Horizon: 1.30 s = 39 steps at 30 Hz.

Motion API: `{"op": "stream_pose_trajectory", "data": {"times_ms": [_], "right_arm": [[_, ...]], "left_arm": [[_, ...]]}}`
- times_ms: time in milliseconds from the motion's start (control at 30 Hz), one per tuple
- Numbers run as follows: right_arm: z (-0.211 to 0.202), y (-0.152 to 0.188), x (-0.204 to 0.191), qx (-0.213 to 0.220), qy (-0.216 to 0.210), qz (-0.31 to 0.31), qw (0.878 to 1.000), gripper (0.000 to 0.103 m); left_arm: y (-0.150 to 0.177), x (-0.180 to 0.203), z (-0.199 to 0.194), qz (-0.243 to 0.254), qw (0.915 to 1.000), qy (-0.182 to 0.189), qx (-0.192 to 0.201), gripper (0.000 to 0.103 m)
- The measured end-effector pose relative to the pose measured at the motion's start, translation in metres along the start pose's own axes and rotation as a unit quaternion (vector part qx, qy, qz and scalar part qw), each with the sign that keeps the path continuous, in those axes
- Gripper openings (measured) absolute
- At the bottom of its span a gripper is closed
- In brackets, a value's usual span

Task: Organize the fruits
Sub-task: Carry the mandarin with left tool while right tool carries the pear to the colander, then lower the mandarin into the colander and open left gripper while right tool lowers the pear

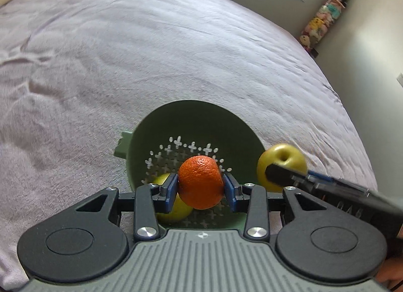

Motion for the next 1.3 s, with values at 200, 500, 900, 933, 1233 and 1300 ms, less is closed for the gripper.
{"op": "stream_pose_trajectory", "data": {"times_ms": [200,500,900,933,1233,1300], "right_arm": [[0.016,0.007,-0.018,-0.005,0.003,-0.056,0.998,0.066],[0.040,0.008,-0.030,0.006,0.030,-0.108,0.994,0.066],[0.069,0.008,-0.041,0.013,0.063,-0.154,0.986,0.066],[0.071,0.008,-0.040,0.012,0.063,-0.154,0.986,0.066],[0.082,0.009,-0.051,0.023,0.078,-0.187,0.979,0.066],[0.084,0.010,-0.054,0.027,0.082,-0.198,0.976,0.066]], "left_arm": [[-0.005,-0.009,0.011,-0.013,0.9999,-0.002,0.002,0.044],[-0.012,-0.007,0.031,0.004,0.9998,0.005,0.019,0.044],[-0.012,-0.014,0.059,0.007,0.9999,-0.006,0.005,0.044],[-0.012,-0.015,0.060,0.006,0.9999,-0.007,0.004,0.044],[-0.010,-0.024,0.072,0.011,0.9995,-0.030,-0.004,0.044],[-0.010,-0.024,0.074,0.016,0.9991,-0.038,-0.007,0.044]]}}
Point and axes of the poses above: each gripper's, at about its wrist camera, not at the fingertips, and z roughly the way its jaws point, x to its right, y to its underside, the point moved 2 cm from there along z, roughly the way its jaws point, and after that the axes turned 13 degrees about y, right-handed, at the moved point
